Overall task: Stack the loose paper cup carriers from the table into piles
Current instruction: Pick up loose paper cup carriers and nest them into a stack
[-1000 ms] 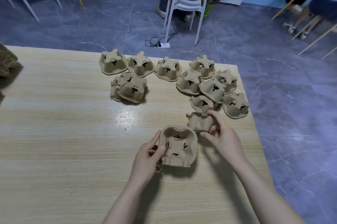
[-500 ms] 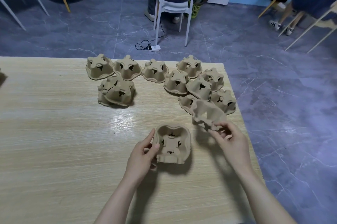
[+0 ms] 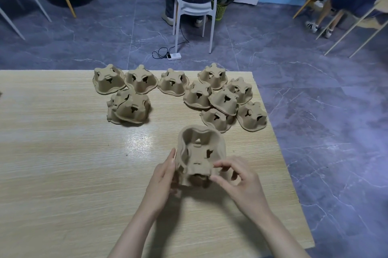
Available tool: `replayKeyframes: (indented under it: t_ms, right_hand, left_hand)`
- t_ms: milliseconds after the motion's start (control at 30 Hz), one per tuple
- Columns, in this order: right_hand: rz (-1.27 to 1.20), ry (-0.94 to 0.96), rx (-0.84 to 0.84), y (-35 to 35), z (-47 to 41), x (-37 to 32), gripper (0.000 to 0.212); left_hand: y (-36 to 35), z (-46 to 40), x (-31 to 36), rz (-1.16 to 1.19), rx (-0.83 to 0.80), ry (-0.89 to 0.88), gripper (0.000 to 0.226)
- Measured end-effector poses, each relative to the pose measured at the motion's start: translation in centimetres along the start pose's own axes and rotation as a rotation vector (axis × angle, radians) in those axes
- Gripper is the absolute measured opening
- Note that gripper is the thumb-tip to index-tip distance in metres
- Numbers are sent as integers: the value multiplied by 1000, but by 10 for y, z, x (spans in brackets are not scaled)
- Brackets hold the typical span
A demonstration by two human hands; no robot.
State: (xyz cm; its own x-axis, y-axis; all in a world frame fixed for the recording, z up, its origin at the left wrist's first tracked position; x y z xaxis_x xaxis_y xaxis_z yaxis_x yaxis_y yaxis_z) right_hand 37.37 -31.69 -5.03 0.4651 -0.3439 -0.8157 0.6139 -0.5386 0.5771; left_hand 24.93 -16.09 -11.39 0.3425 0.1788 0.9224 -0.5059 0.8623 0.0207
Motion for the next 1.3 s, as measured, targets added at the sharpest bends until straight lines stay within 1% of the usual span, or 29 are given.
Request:
replayKeyframes:
  t_ms: [67,133,167,267,333,433,500,667,800,1000,1167,1300]
  right_hand:
    - [26,-11,-43,-6,2,2,21]
    - [62,-22,-72,-10,4,6,22]
    - [87,-30,-82,-12,6,8,23]
    - [141,-50,-105,-16,10,14,34]
    - [146,-45,-106,-17,12,13,40]
    - [135,-54,-77,-16,13,11,43]
    - [123,-78,-61,-14,14,12,41]
    - [106,-147,-50,-11,13,19,25]
    - [121,-194,-97,-16,12,31,27]
    - [30,-196,-78,-20,-4,36,34]
    - [56,-171,-105,-16,-31,32,25]
    - [134,-122,-31,10,-74,36,25]
  left_hand:
    - [-3,4,9,24,8,-5,34]
    - [-5,5,13,35,-6,0,30]
    - [-5,5,11,33,-8,-1,33]
    - [-1,0,-3,41,-6,11,51]
    - [-1,-2,-9,33,-9,35,51]
    - [-4,-2,-6,-2,-20,45,54]
    - [-3,-2,-9,-9,-11,46,55]
    - [1,-5,-12,-19,20,59,54]
    - [3,-9,-11,-35,34,58,52]
    - [6,-16,-6,8,70,30,53]
    - [10,-26,1,67,106,18,53]
    - [12,-29,6,74,94,14,53]
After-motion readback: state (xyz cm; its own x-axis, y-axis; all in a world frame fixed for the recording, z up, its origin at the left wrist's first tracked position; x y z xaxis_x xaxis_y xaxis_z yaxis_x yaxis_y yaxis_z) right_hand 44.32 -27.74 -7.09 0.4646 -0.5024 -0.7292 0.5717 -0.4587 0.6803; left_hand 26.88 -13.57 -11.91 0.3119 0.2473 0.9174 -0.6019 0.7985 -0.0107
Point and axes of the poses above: each hand's wrist, its own z-axis away from the middle knuckle, its own y-axis out of the back of the hand, x = y × z, the point moved 7 cm from there along -z, towards the middle knuckle, and after that the axes turned 6 degrees about -x, right-handed, at the moved point
